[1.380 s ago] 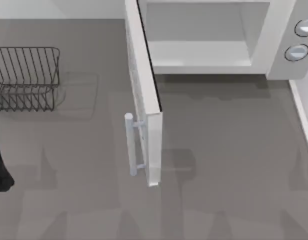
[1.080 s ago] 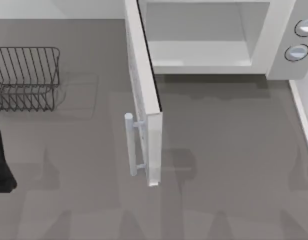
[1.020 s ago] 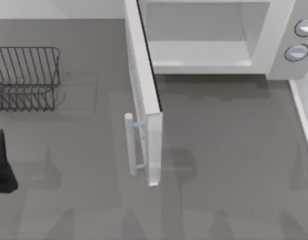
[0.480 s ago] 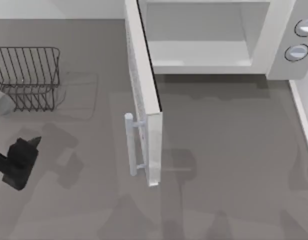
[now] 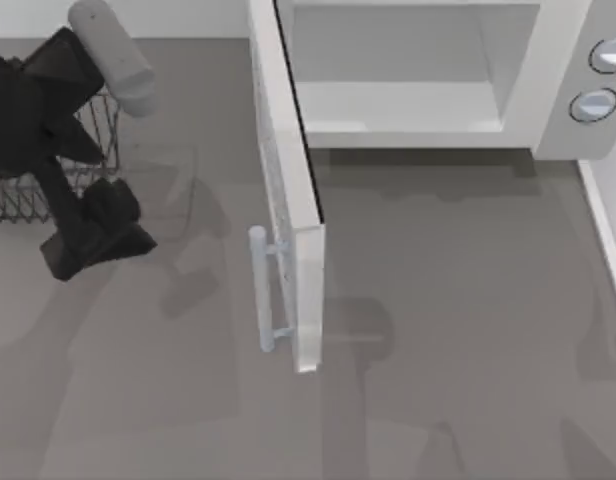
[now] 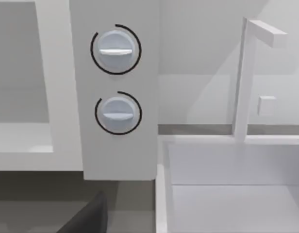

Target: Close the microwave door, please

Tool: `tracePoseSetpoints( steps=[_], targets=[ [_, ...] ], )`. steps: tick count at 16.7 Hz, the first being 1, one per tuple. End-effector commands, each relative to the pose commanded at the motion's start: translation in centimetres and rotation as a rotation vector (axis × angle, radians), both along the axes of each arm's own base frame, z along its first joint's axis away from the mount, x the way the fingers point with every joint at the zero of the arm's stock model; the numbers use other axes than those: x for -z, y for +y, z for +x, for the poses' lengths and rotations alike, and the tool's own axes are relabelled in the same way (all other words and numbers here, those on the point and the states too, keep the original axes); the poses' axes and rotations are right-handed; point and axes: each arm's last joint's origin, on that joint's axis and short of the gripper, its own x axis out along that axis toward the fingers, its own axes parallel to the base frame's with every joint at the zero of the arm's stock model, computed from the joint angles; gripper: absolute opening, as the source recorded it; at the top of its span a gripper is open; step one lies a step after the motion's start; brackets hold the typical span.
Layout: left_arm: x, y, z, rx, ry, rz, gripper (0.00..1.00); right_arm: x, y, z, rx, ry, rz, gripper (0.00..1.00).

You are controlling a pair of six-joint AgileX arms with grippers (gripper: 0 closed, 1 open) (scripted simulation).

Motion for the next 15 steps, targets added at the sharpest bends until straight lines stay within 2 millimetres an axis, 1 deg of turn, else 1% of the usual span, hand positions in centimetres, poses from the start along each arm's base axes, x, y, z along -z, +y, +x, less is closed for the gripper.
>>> tracePoseSetpoints(
  steps=[2,4,7,10,15],
  targets=[
    [-1.4,-1.5,2.2,0.101,0.037,-0.002,1.00,0.0,0.0,0.0,0.000,0.000,0.000,1.00],
    [-2.7,-2.9,3.9,0.187,0.040,-0.015,1.00,0.0,0.0,0.0,0.000,0.000,0.000,1.00],
    [-4.2,-4.5,5.7,0.285,0.012,-0.041,1.00,0.0,0.0,0.0,0.000,0.000,0.000,1.00],
    [-4.9,-5.3,6.6,0.340,-0.019,-0.058,1.00,0.0,0.0,0.0,0.000,0.000,0.000,1.00],
    [-5.0,-5.4,6.6,0.347,-0.024,-0.060,1.00,0.0,0.0,0.0,0.000,0.000,0.000,1.00]
  ],
)
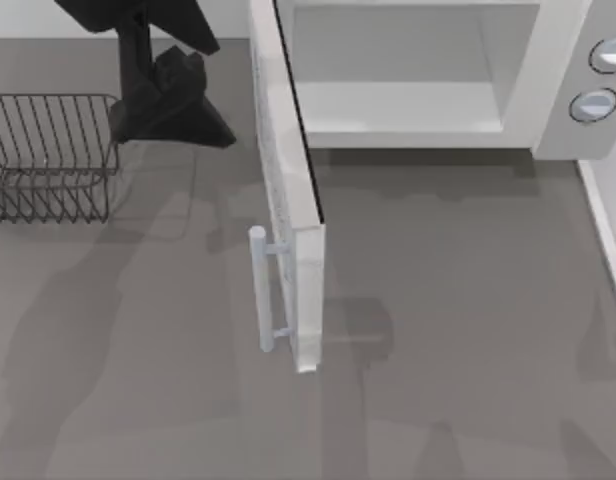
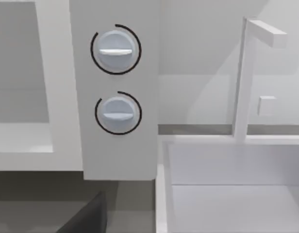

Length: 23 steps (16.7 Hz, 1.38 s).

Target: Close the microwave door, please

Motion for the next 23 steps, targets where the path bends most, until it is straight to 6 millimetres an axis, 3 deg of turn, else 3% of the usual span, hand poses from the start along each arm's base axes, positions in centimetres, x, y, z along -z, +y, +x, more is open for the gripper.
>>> tracePoseSetpoints(
  steps=[4,11,16,23],
  targets=[
    [0.8,-0.5,0.1,-0.001,0.000,0.000,1.00,0.0,0.0,0.0,0.000,0.000,0.000,1.00],
    [6.3,-3.7,0.7,0.000,-0.002,-0.001,1.00,0.0,0.0,0.0,0.000,0.000,0.000,1.00],
    [6.9,-4.0,0.6,0.000,0.000,0.000,1.00,0.0,0.0,0.0,0.000,0.000,0.000,1.00],
    [6.9,-4.0,0.6,0.000,0.000,0.000,0.47,0.0,0.0,0.0,0.000,0.000,0.000,1.00]
  ],
)
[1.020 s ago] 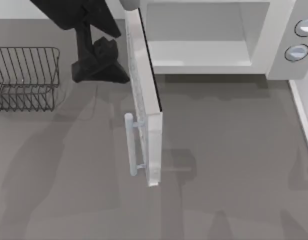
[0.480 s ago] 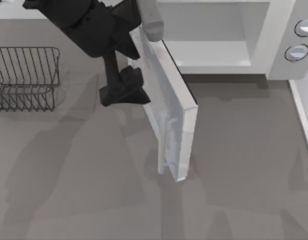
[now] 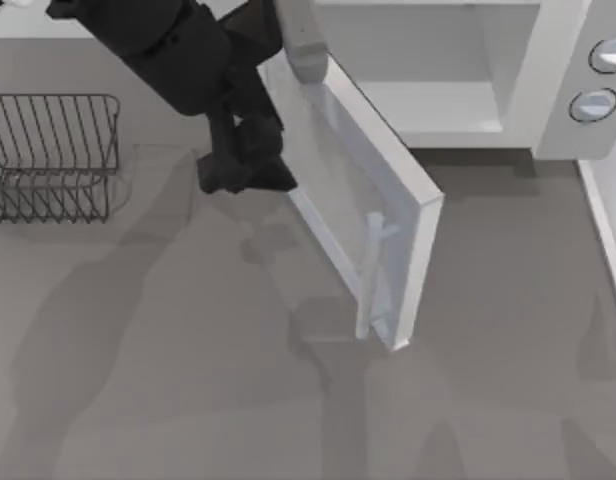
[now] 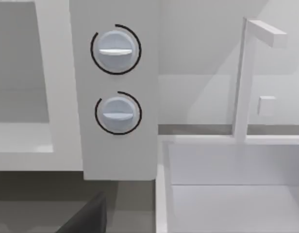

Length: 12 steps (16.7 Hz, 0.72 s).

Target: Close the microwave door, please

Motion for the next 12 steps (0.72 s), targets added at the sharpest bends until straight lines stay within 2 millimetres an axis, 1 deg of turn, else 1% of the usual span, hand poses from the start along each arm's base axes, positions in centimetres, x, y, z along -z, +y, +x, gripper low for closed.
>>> tracePoseSetpoints(
  steps=[6,7,12],
  targets=[
    [0.00,0.00,0.00,0.000,0.000,0.000,0.02,0.00,0.00,0.00,0.000,0.000,0.000,1.00],
    [0.00,0.00,0.00,0.000,0.000,0.000,0.00,0.00,0.00,0.00,0.000,0.000,0.000,1.00],
    [0.00,0.00,0.00,0.000,0.000,0.000,0.00,0.00,0.00,0.00,0.000,0.000,0.000,1.00]
  ],
)
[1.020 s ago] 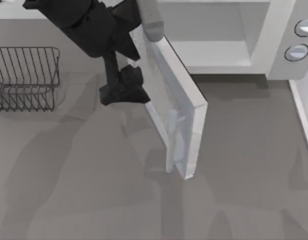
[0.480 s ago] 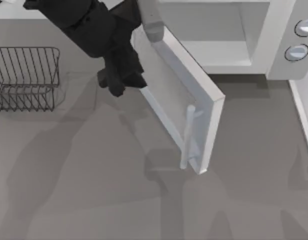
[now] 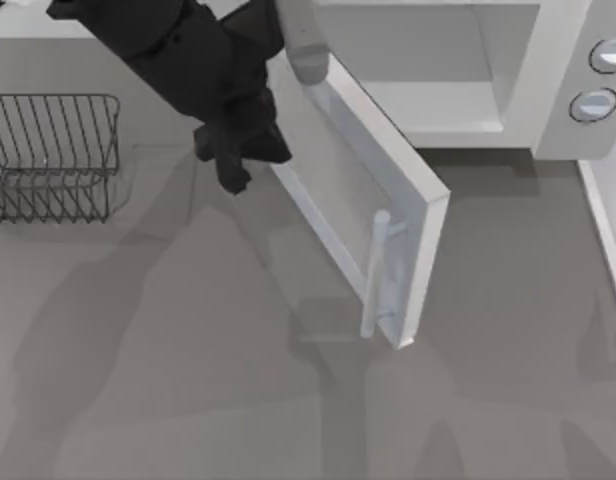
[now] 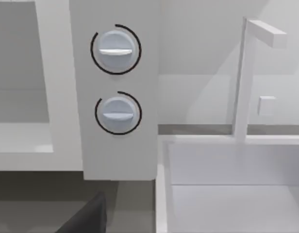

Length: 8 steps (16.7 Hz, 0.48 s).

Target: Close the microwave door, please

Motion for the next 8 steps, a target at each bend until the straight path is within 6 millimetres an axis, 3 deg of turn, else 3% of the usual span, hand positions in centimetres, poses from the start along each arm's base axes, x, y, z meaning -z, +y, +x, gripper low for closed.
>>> tracePoseSetpoints(
  steps=[4,8],
  targets=[
    [0.0,0.0,0.0,-0.001,-0.001,-0.001,0.00,0.0,0.0,0.0,0.000,0.000,0.000,1.00],
    [0.2,-1.6,0.0,-0.003,0.008,0.004,0.00,0.0,0.0,0.0,0.000,0.000,0.000,1.00]
  ],
)
